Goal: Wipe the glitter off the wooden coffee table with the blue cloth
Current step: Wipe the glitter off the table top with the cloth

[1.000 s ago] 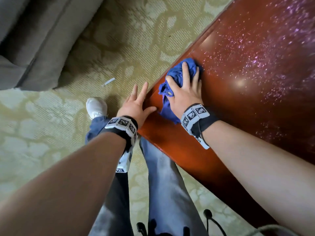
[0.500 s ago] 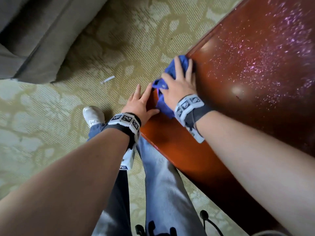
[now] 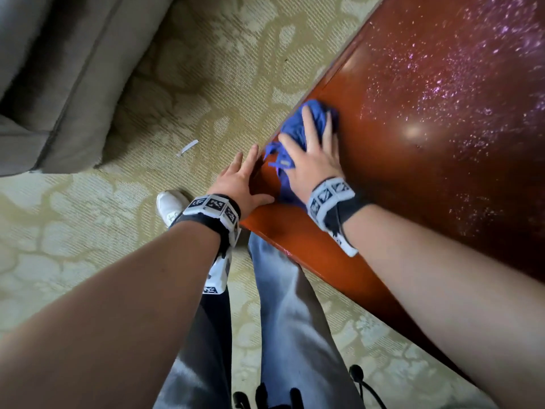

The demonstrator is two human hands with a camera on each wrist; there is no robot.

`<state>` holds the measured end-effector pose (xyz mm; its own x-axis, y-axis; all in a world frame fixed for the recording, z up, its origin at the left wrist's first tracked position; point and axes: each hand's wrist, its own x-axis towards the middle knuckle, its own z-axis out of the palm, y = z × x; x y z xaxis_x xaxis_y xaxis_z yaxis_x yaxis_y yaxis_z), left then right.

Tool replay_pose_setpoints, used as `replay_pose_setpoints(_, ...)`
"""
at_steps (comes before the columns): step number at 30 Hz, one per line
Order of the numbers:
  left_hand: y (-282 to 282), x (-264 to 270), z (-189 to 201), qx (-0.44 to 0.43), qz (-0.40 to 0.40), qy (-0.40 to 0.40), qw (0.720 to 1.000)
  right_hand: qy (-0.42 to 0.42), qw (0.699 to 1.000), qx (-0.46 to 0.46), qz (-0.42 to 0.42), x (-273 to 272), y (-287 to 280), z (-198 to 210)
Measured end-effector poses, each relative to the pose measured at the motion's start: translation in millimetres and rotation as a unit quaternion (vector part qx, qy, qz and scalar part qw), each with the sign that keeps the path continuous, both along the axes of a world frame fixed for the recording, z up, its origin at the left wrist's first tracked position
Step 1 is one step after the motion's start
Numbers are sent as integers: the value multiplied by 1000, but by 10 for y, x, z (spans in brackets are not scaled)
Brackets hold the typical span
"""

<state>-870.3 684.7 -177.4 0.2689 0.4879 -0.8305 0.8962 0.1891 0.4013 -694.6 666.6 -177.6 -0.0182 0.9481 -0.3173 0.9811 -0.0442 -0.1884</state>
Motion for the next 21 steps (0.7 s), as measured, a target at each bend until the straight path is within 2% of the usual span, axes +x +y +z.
replay_pose_setpoints(4, 85, -47, 28, -23, -33, 19, 999, -37, 998, -14, -46, 201, -241, -12)
replay_pose_setpoints(6, 108, -46, 33, -30, -48, 28, 998, -54, 994, -11, -97, 317, -155, -32)
replay_pose_setpoints(9, 114, -29, 27, -19, -68, 26, 997, -43, 987, -32, -153, 169, -23, -27)
replay_pose_setpoints(12, 140, -25, 32, -5, -84, 29, 996, 17, 996, -44, -82, -77, -136, 2)
replay_pose_setpoints(13, 155, -19, 39, -5, -92, 32, 995, 27, 998, -44, -46, -91, -244, 11)
replay_pose_setpoints(15, 177, 8, 45, -8, -119, 37, 992, 21, 998, -51, -29, 25, -503, 21)
replay_pose_setpoints(18, 218, 41, 78, -10, -152, 50, 987, 4, 993, -64, -104, 327, -762, 56)
replay_pose_setpoints(21, 267, 128, 127, 4, -186, 53, 981, -22, 978, -64, -199, 417, -628, 35)
